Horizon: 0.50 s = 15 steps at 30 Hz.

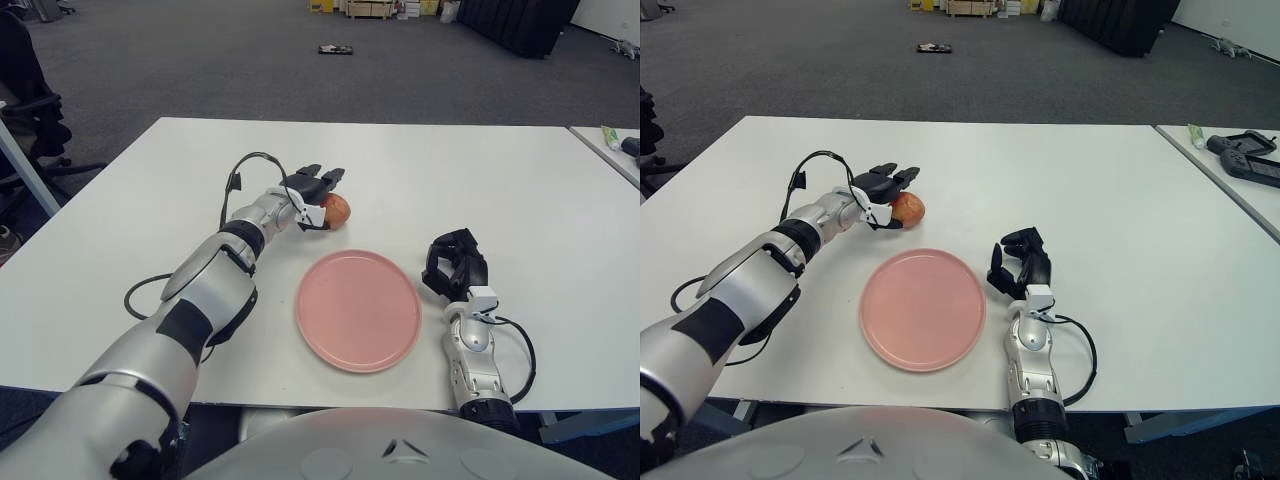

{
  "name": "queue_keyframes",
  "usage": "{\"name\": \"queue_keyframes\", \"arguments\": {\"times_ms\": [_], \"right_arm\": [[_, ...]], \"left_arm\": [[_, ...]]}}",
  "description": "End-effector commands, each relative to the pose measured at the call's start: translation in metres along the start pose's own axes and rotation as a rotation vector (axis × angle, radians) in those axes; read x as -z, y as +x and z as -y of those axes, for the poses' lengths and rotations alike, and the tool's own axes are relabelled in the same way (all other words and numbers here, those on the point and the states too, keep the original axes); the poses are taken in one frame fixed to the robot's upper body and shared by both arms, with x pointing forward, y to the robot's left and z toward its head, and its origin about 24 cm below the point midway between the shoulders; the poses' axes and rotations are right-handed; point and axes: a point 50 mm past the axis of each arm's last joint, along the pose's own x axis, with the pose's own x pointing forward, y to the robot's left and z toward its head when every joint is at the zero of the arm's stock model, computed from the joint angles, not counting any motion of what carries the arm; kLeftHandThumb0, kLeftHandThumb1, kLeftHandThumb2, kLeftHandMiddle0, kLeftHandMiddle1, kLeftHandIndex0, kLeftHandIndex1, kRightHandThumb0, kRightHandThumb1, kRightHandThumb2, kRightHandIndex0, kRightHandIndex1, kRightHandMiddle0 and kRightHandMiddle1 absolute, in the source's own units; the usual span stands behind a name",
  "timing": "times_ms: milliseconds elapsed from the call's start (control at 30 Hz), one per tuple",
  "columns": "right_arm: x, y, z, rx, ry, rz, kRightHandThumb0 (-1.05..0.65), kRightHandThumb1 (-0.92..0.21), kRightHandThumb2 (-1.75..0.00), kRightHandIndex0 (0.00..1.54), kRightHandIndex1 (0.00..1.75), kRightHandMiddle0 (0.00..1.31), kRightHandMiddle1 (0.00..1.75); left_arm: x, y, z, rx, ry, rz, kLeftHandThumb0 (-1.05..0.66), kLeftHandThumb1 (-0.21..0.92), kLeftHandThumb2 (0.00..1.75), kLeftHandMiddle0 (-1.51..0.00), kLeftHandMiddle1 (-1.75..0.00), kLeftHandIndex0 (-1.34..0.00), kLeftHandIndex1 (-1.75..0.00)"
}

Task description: Put the apple into the plate.

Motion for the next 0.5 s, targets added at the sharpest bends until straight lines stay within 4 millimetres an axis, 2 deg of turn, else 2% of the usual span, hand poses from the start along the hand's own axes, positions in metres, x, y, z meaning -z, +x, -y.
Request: {"name": "queue_keyframes", "arguments": {"times_ms": [0,467], "right_arm": [[0.017,-0.008,0.004,0.008,-0.014,-0.086,-0.41,-0.54,-1.04,0.76,1.75,0.44,1.75],[0.016,-0.008,0.002,0.010,-0.013,-0.073,-0.41,-0.54,-1.04,0.75,1.75,0.44,1.75]], "left_arm": [[0.001,0.002,-0.023,-0.020,0.037,0.012,-0.80,0.45,0.84,0.00,0.00,0.00,0.00],[-0.010,0.005,-0.035,-0.030,0.046,0.065,-0.81,0.37,0.89,0.00,0.00,0.00,0.00]]}}
